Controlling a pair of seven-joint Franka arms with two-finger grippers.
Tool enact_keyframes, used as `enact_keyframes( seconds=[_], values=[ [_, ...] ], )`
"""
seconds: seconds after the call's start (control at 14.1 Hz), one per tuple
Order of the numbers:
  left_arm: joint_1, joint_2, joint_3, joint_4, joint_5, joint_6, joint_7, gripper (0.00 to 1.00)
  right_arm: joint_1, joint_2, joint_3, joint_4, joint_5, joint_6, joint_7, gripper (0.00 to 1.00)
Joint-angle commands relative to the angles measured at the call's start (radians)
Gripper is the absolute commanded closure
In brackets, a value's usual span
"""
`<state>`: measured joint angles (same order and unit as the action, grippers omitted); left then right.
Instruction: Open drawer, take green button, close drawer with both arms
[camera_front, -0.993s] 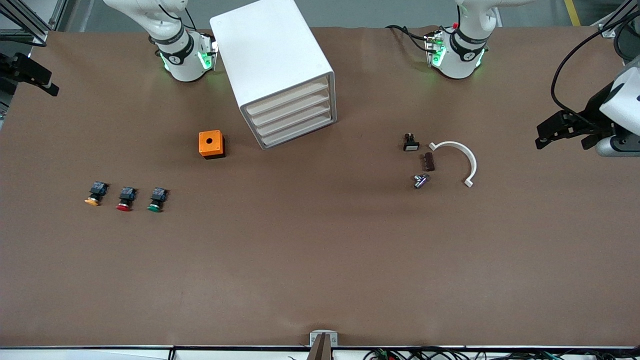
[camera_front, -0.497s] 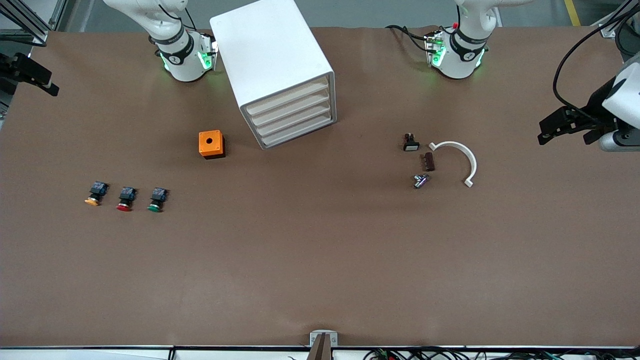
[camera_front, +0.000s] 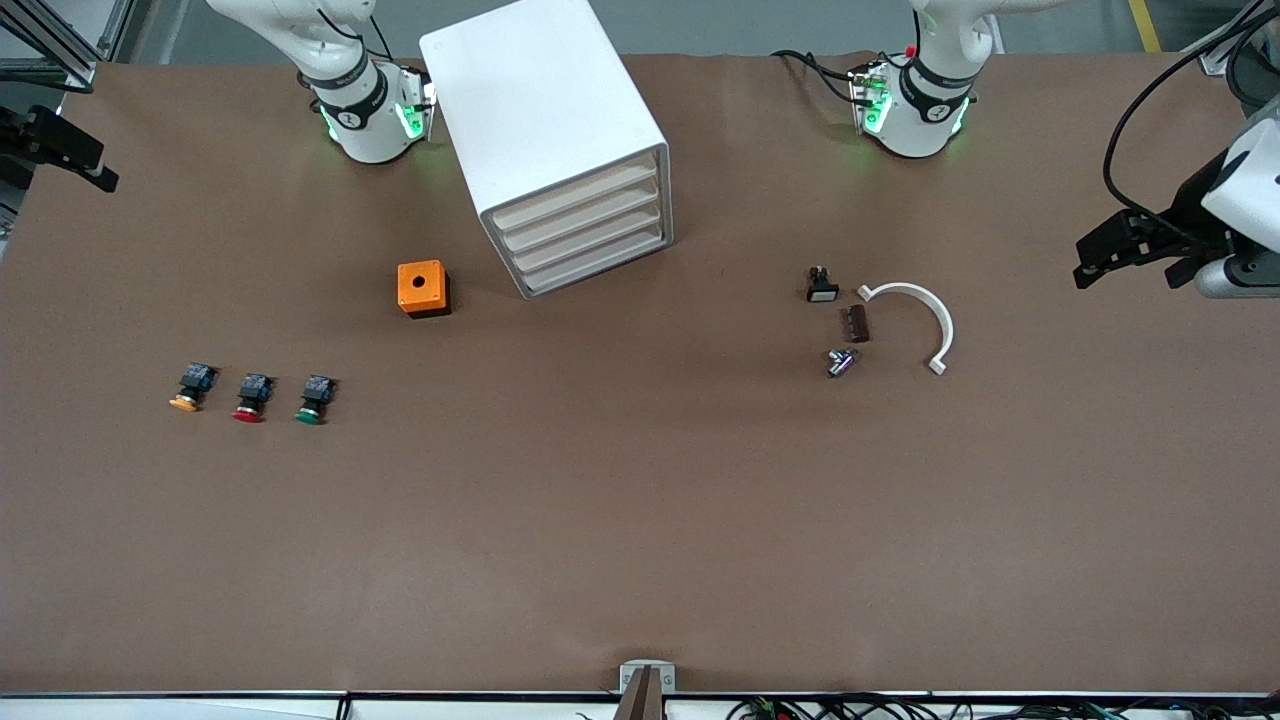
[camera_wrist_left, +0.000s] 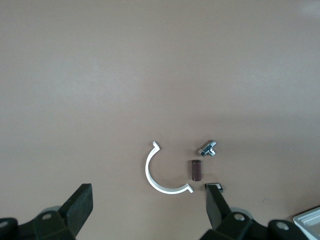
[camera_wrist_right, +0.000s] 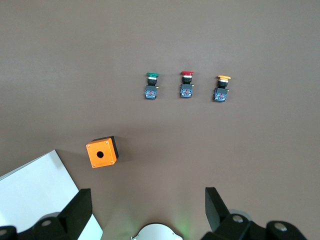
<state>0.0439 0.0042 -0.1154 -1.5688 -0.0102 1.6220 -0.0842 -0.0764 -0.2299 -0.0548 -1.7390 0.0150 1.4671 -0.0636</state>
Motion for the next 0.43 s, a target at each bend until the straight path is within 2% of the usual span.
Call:
enact_keyframes(
  seconds=[0.0,0.35],
  values=[
    [-0.001,-0.01,-0.004,0.001,0.004,0.006,-0.026,0.0,-0.014,-0.022,0.01,-0.017,0.01,-0.001,-0.01,0.0],
    [0.001,-0.01,-0.004,0.001,0.004,0.006,-0.022,0.0,-0.016,-0.022,0.01,-0.017,0.01,-0.001,-0.008,0.0]
  ],
)
